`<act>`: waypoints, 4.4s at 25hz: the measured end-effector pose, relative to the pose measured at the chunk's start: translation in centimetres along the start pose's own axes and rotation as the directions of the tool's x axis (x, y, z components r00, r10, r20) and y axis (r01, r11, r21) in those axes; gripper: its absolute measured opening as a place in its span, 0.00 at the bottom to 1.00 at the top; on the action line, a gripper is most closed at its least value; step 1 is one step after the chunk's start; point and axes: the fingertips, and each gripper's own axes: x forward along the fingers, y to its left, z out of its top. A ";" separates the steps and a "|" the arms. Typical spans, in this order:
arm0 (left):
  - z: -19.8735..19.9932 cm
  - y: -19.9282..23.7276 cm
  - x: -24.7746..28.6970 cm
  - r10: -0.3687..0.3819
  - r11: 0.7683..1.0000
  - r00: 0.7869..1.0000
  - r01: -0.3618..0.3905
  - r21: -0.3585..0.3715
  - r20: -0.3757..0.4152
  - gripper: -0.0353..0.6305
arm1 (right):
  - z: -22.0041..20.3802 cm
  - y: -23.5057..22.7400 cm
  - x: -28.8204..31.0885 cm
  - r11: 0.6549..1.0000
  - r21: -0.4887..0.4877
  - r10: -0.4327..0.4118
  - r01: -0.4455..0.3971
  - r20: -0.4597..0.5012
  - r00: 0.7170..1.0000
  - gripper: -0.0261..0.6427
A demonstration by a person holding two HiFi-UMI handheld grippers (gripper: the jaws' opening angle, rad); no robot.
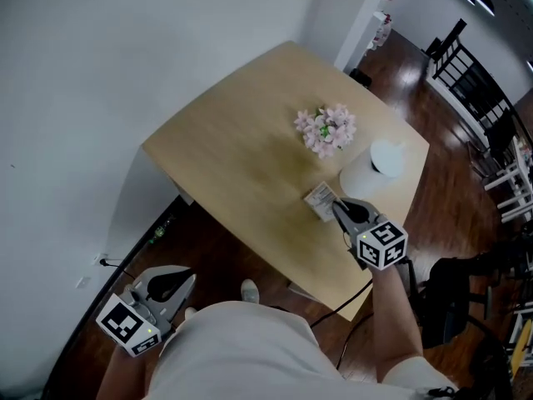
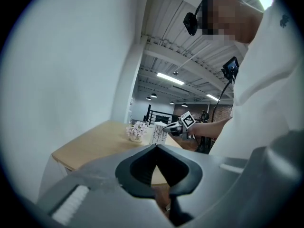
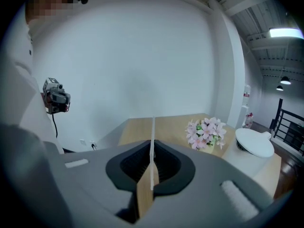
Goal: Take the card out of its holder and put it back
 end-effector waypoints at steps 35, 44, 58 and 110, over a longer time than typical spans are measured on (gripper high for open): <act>1.1 -0.2 7.5 0.060 0.997 0.996 -0.062 -0.036 -0.066 0.06 | -5.6 -8.0 4.7 0.996 0.078 0.055 -0.050 -0.056 0.997 0.07; 1.2 0.2 7.9 0.064 0.997 0.995 -0.067 -0.039 -0.073 0.06 | -7.5 -7.7 5.7 0.993 0.092 0.075 -0.067 -0.079 0.994 0.07; 1.1 0.8 8.1 0.060 0.997 0.995 -0.064 -0.044 -0.082 0.06 | -9.2 -7.9 6.7 0.991 0.106 0.087 -0.078 -0.087 0.992 0.07; -8.1 -5.4 -16.6 -0.551 0.819 0.814 0.570 0.070 -0.183 0.06 | -6.5 44.0 -16.9 0.838 0.274 -0.474 0.472 -0.063 0.878 0.31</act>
